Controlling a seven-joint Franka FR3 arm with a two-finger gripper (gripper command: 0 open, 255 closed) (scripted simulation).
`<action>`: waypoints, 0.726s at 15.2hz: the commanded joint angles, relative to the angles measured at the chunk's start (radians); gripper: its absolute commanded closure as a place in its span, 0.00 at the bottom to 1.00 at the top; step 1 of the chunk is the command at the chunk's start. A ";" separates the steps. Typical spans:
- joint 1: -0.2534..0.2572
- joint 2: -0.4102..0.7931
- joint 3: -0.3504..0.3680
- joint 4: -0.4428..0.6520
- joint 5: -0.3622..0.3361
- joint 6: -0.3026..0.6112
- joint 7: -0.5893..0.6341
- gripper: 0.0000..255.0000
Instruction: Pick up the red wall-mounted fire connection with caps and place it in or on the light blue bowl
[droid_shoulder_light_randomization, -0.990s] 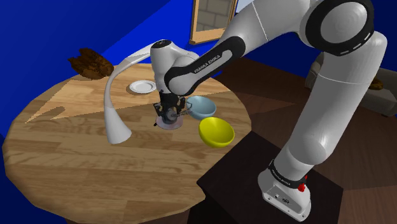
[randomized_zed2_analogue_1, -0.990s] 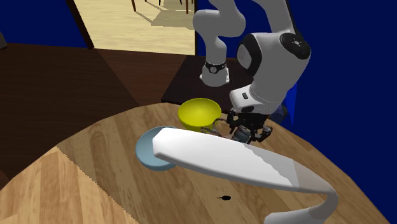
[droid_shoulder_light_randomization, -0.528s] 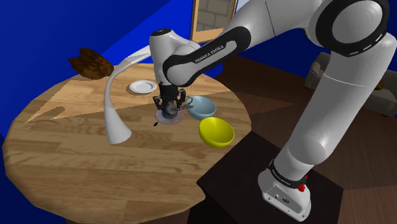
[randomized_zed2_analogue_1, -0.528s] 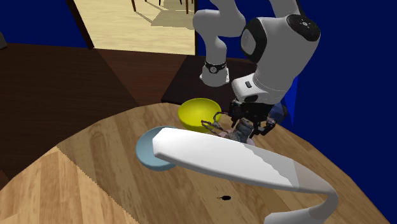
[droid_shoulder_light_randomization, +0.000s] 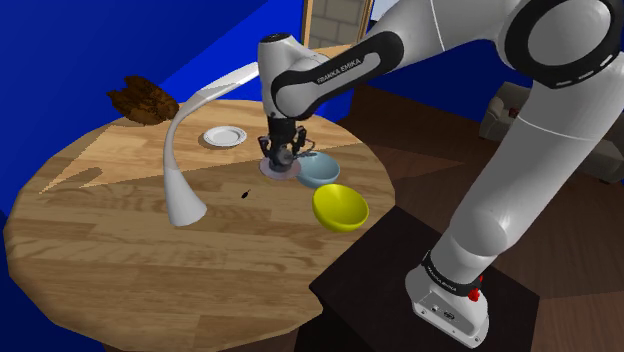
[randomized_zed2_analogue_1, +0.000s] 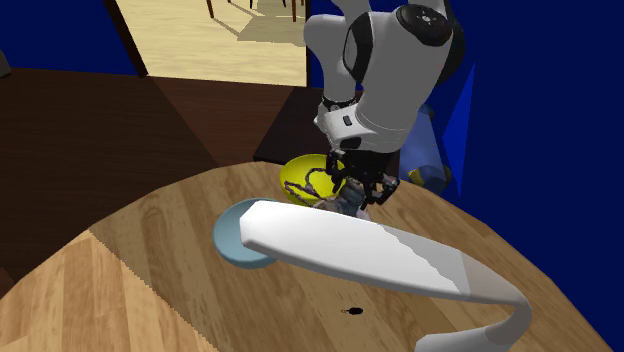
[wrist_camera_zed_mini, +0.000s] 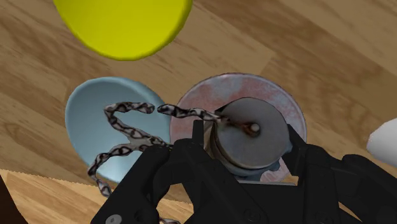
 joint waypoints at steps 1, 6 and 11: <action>-0.025 -0.008 -0.022 -0.011 0.001 0.012 -0.048 1.00; -0.090 -0.015 -0.080 -0.013 0.001 0.027 -0.170 1.00; -0.153 0.001 -0.137 0.015 -0.004 0.035 -0.287 1.00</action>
